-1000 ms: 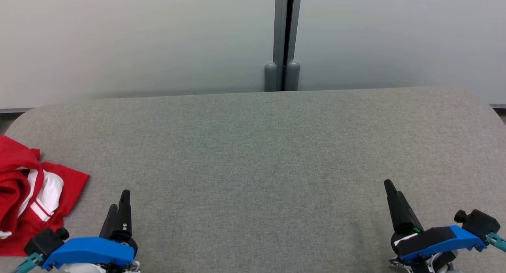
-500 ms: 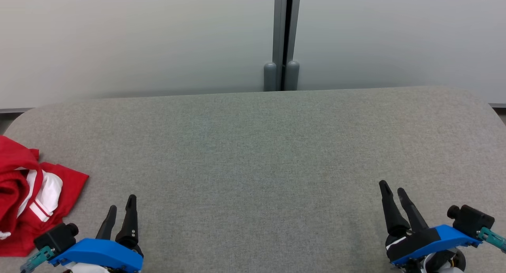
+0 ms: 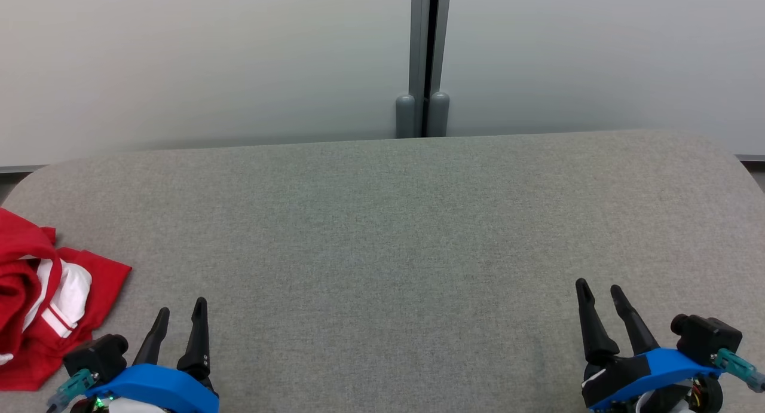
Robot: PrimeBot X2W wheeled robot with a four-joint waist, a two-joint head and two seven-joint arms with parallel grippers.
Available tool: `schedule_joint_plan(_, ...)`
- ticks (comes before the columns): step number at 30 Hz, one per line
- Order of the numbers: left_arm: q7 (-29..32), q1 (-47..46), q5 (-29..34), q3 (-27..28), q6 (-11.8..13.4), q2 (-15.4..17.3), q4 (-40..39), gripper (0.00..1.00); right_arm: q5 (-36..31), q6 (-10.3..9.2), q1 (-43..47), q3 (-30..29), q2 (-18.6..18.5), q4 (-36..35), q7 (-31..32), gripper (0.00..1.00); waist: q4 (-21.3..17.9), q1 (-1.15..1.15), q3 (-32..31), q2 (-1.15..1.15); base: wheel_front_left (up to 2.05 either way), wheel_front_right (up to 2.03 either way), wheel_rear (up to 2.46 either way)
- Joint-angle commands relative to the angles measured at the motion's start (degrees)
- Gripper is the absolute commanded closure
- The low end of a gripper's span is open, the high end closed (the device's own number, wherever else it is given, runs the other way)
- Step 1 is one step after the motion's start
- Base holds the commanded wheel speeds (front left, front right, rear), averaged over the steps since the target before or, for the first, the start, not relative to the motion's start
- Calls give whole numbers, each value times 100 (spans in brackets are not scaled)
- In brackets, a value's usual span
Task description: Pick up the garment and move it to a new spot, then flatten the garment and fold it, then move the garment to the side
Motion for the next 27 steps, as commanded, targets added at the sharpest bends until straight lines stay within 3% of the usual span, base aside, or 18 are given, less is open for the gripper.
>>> schedule_joint_plan(1, -56, -77, 149, 19, -35, 65, -21, 0, -159, 9, -24, -11, -6, -42, -66, 0, 1, 0, 1, 0, 0, 0, 0)
schedule_joint_plan(27, -417, 11, 1734, 263, -49, -13, 332, 0, -1837, 12, 55, -171, 20, 146, -426, 0, 17, 0, 4, 0, 0, 0, 0)
